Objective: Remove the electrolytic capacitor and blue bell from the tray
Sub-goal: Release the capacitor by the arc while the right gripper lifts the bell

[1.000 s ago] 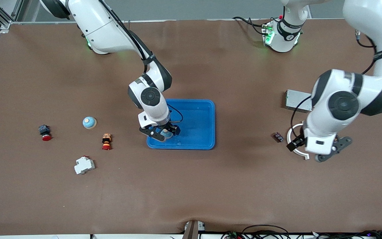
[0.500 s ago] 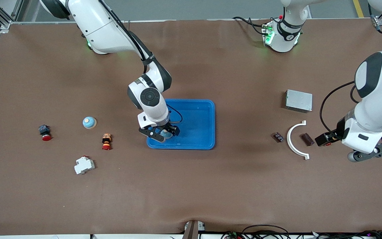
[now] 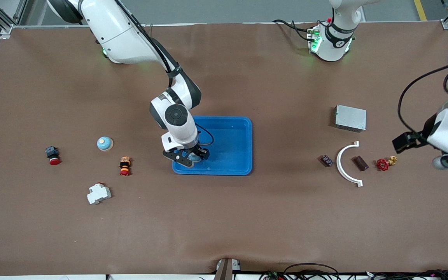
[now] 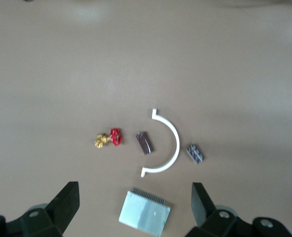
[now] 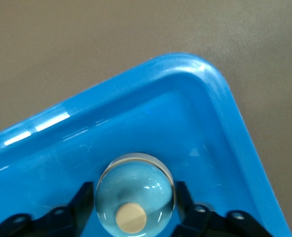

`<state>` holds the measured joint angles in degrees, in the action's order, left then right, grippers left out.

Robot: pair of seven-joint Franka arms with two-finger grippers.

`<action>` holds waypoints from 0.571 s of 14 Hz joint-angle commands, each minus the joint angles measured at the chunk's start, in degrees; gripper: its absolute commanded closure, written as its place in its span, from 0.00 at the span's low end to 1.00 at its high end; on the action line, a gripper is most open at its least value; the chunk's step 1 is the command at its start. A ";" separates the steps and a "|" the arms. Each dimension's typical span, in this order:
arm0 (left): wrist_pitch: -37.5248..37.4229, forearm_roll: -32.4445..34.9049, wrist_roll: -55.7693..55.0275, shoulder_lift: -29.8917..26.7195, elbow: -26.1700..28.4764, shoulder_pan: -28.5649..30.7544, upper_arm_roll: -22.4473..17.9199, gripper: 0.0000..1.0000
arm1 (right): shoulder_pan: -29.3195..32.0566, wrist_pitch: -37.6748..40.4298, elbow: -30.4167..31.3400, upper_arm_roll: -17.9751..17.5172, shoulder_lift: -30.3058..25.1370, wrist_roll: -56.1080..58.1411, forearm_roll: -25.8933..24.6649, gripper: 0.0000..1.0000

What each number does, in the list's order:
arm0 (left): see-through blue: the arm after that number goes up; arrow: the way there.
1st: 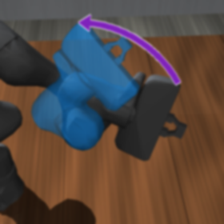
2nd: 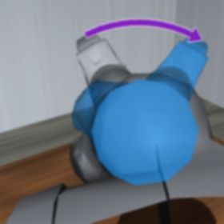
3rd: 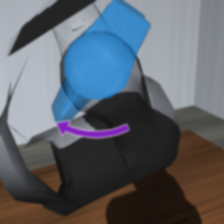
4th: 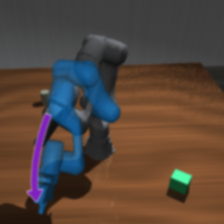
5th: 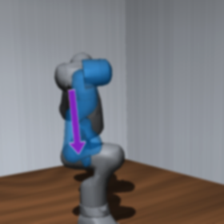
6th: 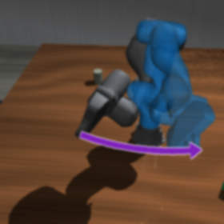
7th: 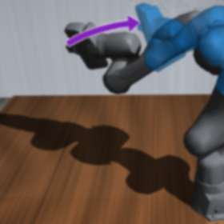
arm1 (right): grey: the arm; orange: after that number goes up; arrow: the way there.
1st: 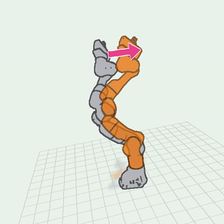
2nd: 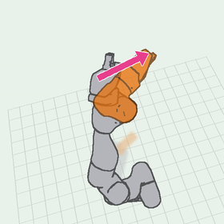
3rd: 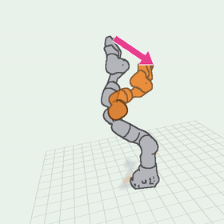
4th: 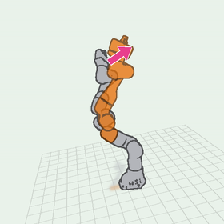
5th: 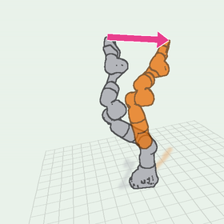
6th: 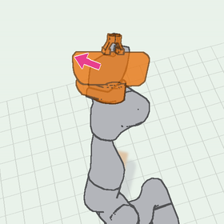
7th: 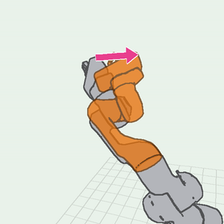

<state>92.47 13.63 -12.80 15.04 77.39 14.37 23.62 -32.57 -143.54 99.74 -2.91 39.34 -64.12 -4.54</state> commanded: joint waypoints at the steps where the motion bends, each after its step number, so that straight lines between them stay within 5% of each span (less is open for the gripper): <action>1: -2.64 -3.60 2.61 -5.01 1.01 1.01 -0.15 0.00 | -0.04 0.80 -1.65 0.09 0.30 -0.48 0.06 1.00; 6: -7.83 -6.67 7.61 -10.19 2.15 0.31 -0.32 0.00 | -0.04 15.28 -6.13 -0.26 -2.25 0.22 0.06 1.00; 8: -7.74 -8.61 8.23 -13.62 6.00 -3.53 -4.95 0.00 | 0.84 19.68 -6.58 -0.35 -4.88 2.84 0.41 1.00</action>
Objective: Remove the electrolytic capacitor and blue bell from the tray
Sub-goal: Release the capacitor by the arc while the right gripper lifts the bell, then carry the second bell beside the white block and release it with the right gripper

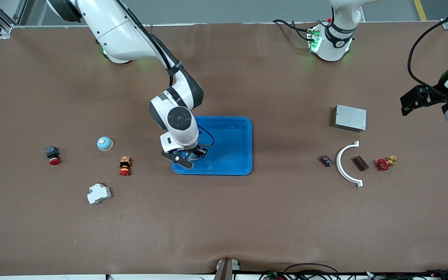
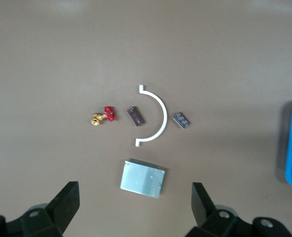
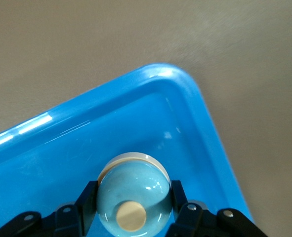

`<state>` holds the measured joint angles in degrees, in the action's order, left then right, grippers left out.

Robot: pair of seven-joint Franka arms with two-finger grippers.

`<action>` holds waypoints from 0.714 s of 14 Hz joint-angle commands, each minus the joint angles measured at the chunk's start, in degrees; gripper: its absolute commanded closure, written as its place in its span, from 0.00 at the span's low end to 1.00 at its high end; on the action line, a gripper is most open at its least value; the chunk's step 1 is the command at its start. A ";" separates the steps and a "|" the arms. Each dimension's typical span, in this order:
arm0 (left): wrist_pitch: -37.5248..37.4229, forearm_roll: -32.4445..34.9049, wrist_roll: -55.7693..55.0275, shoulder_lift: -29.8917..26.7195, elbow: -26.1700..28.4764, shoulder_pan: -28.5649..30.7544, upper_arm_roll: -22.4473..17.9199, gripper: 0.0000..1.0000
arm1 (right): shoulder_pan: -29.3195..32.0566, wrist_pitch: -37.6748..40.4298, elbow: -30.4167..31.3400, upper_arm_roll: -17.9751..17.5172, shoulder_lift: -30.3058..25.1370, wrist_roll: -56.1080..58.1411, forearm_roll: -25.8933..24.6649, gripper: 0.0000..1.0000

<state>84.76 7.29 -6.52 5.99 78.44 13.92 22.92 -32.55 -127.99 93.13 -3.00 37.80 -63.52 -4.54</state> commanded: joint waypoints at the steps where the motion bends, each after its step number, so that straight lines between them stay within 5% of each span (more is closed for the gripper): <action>1: 0.40 -3.58 2.47 -6.93 7.75 -7.38 -8.99 0.00 | 1.52 5.81 0.29 -0.25 -4.83 4.52 0.41 1.00; 5: 1.37 -5.44 2.74 -13.09 14.80 -22.42 -23.42 0.00 | 9.14 8.64 4.58 -0.07 -11.68 21.10 0.32 1.00; 10: 1.29 -5.71 2.13 -13.81 14.55 -22.71 -23.45 0.00 | 24.78 6.10 14.34 0.02 -19.34 52.98 0.23 1.00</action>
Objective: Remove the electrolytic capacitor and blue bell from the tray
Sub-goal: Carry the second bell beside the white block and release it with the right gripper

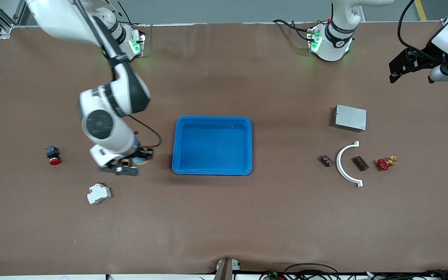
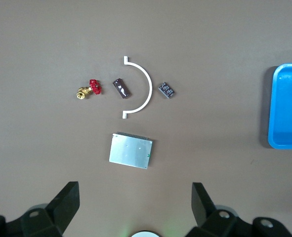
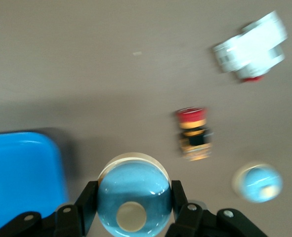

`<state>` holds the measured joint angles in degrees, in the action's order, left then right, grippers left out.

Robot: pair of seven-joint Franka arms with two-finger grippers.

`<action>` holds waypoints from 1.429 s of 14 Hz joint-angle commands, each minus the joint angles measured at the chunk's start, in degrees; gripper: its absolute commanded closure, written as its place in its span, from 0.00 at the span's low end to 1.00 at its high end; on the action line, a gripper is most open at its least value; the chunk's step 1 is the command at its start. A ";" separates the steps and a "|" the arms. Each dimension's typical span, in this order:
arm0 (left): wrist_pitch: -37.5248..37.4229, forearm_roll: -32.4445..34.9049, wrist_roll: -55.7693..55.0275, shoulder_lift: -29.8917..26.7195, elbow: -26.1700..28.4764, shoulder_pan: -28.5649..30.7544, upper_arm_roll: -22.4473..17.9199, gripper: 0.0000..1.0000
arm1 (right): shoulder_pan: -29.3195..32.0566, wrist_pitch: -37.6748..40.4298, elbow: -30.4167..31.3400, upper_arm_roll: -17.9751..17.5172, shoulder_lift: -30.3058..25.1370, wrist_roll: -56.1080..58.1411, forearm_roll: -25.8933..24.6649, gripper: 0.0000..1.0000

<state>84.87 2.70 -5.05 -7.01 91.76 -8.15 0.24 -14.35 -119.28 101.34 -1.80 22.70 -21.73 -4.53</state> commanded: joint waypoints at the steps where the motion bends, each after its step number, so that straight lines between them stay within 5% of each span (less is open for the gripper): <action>1: 1.09 -1.12 0.57 -0.29 0.36 -0.63 -0.86 0.00 | 10.62 -3.67 6.67 -1.18 -4.25 18.32 0.23 1.00; 6: 0.91 -1.03 0.48 2.00 -0.53 -0.37 -0.77 0.00 | 22.86 -9.29 4.93 -1.27 0.30 40.34 0.75 1.00; 11: 0.91 -1.03 0.30 2.62 -0.61 -0.02 -0.94 0.00 | 27.70 -9.31 -9.73 -1.10 14.01 56.69 2.16 1.00; 20: 0.82 -1.03 0.21 2.27 -0.53 0.07 -1.21 0.00 | 30.52 -10.18 -17.32 -1.10 23.43 62.25 1.81 1.00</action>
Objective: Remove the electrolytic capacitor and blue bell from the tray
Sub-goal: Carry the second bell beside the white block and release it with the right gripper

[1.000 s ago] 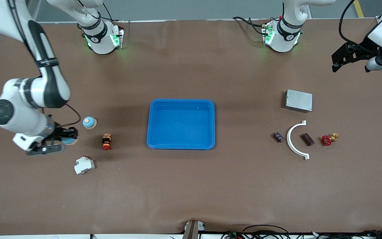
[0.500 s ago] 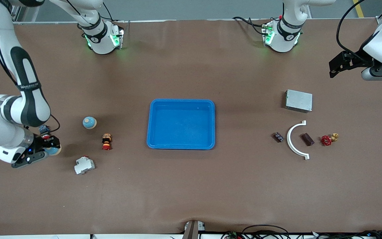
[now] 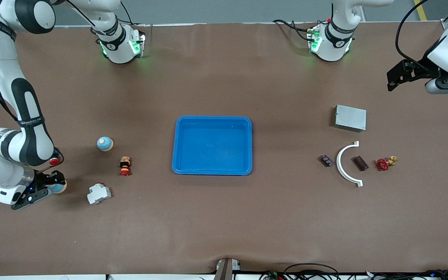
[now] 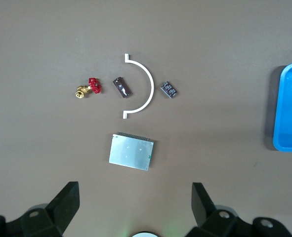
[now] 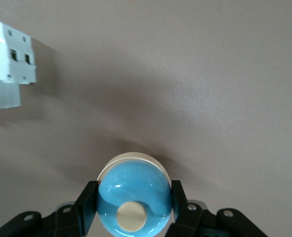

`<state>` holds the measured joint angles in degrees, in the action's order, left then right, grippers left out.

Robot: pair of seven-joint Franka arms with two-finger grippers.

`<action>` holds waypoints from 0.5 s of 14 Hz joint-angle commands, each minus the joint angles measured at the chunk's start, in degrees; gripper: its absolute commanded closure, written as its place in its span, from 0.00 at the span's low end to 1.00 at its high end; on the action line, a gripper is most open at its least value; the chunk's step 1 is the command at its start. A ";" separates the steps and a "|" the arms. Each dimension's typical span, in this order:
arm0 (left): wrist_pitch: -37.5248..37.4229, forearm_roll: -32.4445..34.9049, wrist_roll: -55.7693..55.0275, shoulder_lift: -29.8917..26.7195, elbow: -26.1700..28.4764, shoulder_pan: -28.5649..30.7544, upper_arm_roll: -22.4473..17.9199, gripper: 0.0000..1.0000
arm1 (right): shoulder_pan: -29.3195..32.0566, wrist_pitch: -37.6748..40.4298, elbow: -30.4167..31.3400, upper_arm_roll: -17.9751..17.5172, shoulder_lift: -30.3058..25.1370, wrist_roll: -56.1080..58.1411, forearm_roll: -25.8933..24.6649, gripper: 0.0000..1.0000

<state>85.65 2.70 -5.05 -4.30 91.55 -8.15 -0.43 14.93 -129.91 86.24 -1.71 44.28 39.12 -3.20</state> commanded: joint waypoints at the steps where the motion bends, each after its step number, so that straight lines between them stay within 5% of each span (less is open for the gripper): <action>1: 0.04 -1.03 0.30 -0.45 -0.31 0.07 -0.62 0.00 | 1.59 0.45 -3.00 -1.19 2.73 1.48 0.56 1.00; 7: 0.04 -1.03 0.22 -0.45 0.04 0.15 -0.62 0.00 | 2.39 -0.95 -4.06 -1.19 4.75 2.01 0.74 1.00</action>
<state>85.65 2.70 -5.05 -4.30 91.54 -8.07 -0.74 15.83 -130.15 83.99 -1.73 47.37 39.78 -3.16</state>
